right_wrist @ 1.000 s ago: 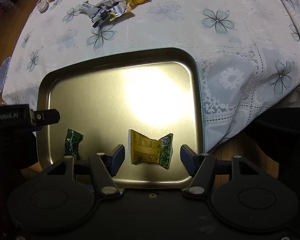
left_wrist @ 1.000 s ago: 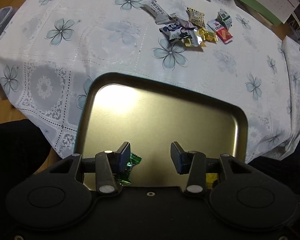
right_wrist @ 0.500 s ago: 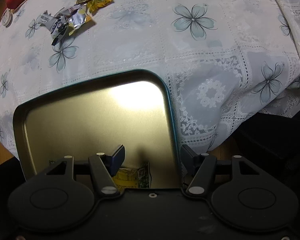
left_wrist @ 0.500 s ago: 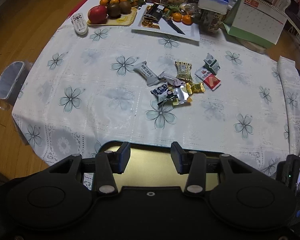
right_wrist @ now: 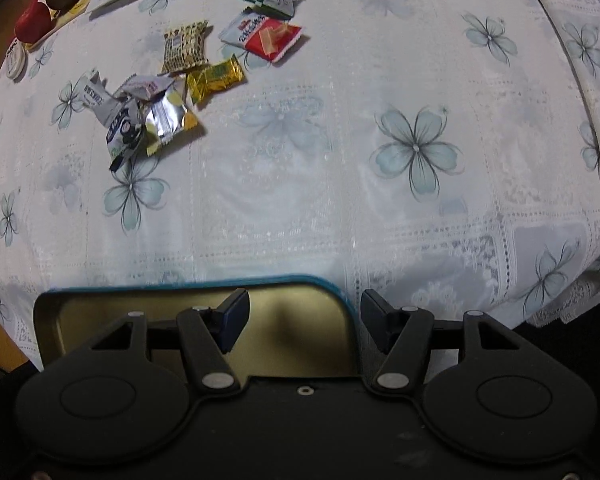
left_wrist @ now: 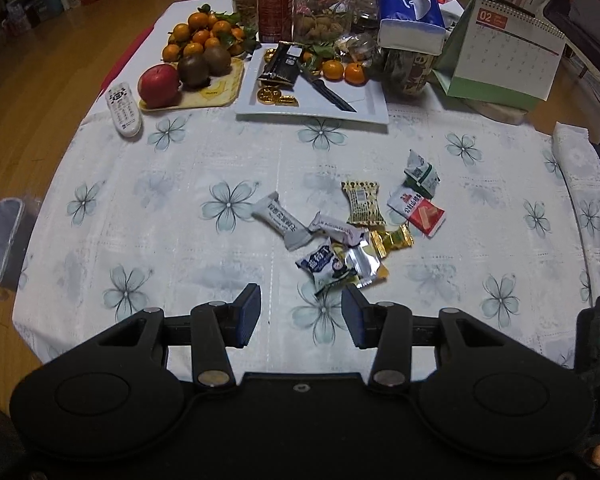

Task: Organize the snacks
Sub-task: 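Move both open tools forward to the snack pile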

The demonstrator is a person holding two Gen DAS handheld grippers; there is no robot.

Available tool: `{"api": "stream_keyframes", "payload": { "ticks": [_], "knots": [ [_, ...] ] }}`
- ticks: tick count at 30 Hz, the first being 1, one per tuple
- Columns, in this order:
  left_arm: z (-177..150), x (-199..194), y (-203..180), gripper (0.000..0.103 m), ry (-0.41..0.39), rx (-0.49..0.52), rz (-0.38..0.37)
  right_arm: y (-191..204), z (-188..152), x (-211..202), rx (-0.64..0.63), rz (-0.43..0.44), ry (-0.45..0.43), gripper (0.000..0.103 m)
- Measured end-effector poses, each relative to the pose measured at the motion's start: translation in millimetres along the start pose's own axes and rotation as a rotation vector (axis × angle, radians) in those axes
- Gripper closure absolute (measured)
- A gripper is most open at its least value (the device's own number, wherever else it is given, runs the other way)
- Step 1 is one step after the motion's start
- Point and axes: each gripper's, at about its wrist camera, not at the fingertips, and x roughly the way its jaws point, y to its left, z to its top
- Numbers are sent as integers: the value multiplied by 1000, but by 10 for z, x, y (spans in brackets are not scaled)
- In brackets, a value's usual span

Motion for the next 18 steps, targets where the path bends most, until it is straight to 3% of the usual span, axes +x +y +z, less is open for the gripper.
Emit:
{"api": "stream_keyframes", "payload": {
  "ticks": [6,12,18],
  "knots": [
    [153,510,178,50,56,-53,-20,56,496,85,4,-36,-41,38],
    [198,1003,422,51,152,-160,-71,48,1029,207,68,-3,-28,38],
    [272,1186,568,51,118,-185,-64,37,1448,345,153,39,-28,38]
  ]
}}
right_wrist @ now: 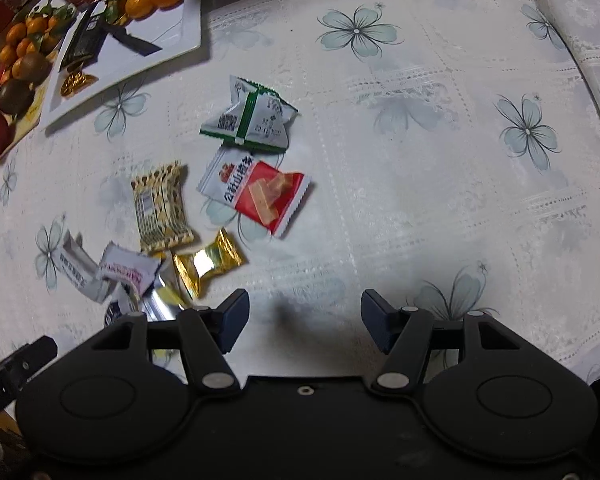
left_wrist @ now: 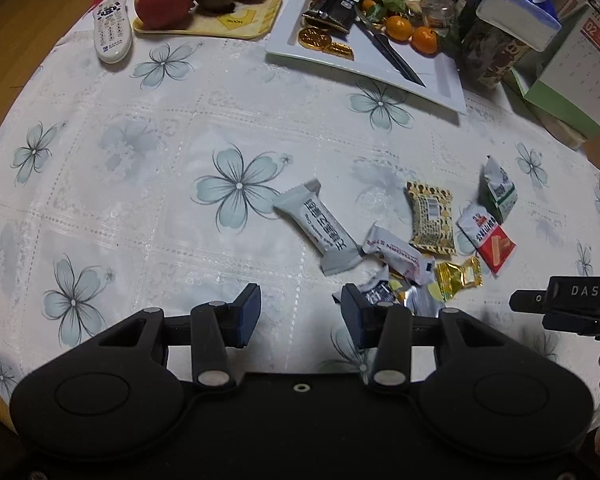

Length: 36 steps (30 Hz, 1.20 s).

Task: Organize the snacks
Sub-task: 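Move both open tools forward to the snack pile, then grasp white biscuit bar with left tool while right tool grasps patterned cracker pack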

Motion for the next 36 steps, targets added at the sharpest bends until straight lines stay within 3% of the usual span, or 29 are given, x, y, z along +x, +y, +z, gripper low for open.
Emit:
{"api": "stream_keyframes", "payload": {
  "ticks": [5,9,17,21,29,36],
  "knots": [
    [220,92,110,51,-12,-58,-9,95,263,112,15,-19,-43,38],
    [355,176,20,51,-13,-47,9,147,412,212,40,-33,-39,38],
    [410,367,-144,51,64,-79,-59,138,656,431,118,-94,-115,39],
    [416,385,-171,51,70,-62,-49,73,706,498,151,-83,-94,40],
    [442,447,-45,51,105,-95,-46,210,466,520,-17,-18,81,40],
    [481,552,-13,51,123,-133,-59,191,402,364,2,26,66,39]
  ]
}}
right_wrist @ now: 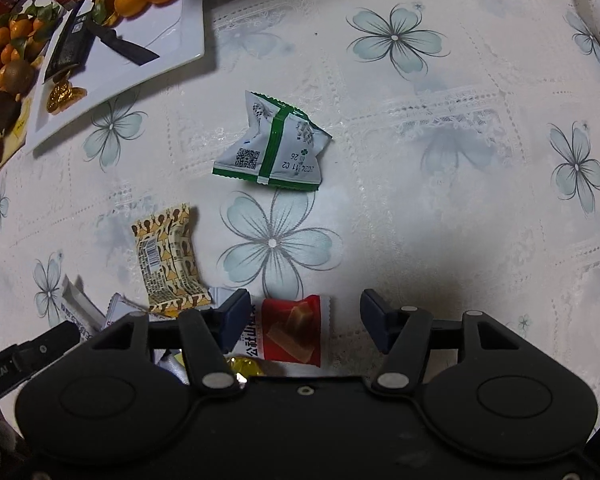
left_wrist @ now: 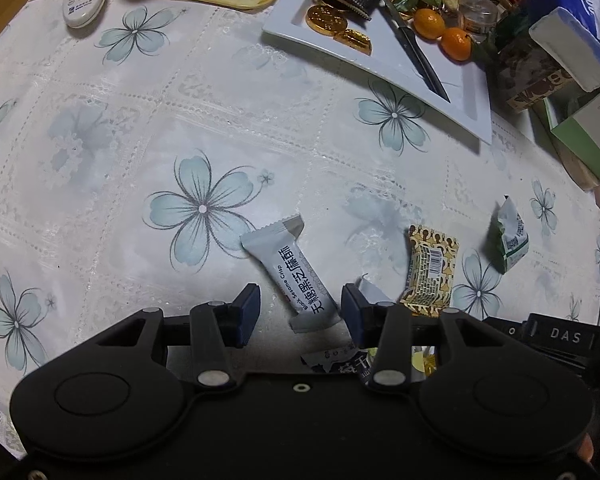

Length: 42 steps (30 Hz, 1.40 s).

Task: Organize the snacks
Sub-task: 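Grasp white biscuit bar with left tool while right tool grasps patterned cracker pack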

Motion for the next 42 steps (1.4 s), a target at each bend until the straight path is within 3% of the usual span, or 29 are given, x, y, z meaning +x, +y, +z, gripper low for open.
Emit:
{"api": "stream_keyframes", "payload": {
  "ticks": [15,17,19,20,22,27,35,42],
  "knots": [
    [76,276,-122,52,29,-46,59,-137,-47,-110,-6,18,-25,39],
    [71,282,-143,56,26,-28,80,-136,-44,-105,-2,26,-27,39],
    [59,282,-167,72,31,6,101,-112,-46,-104,2,32,-27,39],
    [52,279,-155,73,42,9,85,-93,-51,-106,6,40,-33,39],
    [25,270,-131,76,66,2,67,-18,-67,-114,0,53,-50,39],
    [-83,157,-109,76,51,43,144,277,-104,-101,-32,73,-98,39],
    [-179,15,103,76,66,26,139,709,-142,64,-67,62,-138,39],
    [-195,-18,77,76,63,34,129,874,-125,273,-88,2,-137,39]
  ]
}}
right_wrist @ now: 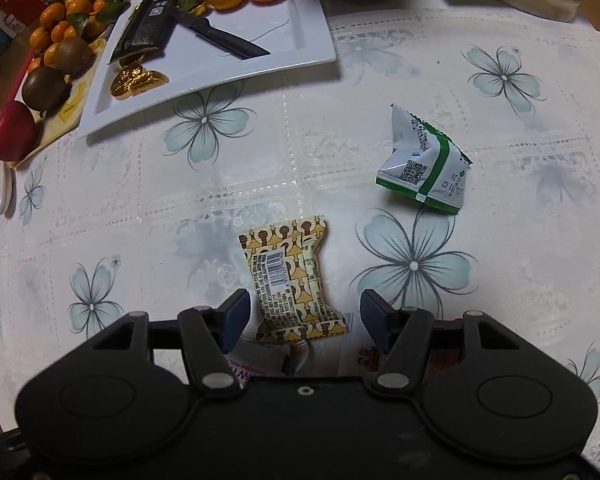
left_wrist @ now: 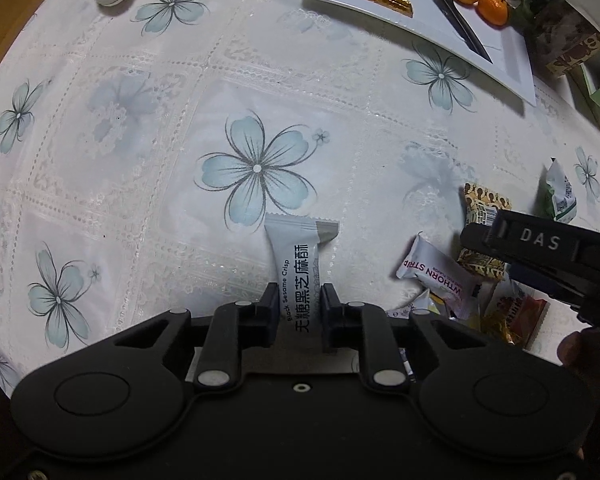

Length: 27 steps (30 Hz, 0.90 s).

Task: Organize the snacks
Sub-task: 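Grasp white biscuit bar with left tool while right tool grasps patterned cracker pack, then carry both snacks back over the gold tray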

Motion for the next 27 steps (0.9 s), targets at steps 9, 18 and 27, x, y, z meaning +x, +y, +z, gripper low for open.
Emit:
{"api": "stream_keyframes", "payload": {
  "ticks": [9,18,27],
  "knots": [
    [-86,-42,-33,76,-27,53,43,-124,24,-130,-21,5,-27,68],
    [-271,-200,3,76,-91,98,87,-427,-107,-614,36,72,-62,68],
    [-832,-502,-34,76,-203,164,107,-657,-702,-972,21,81,-57,68]
  ]
}}
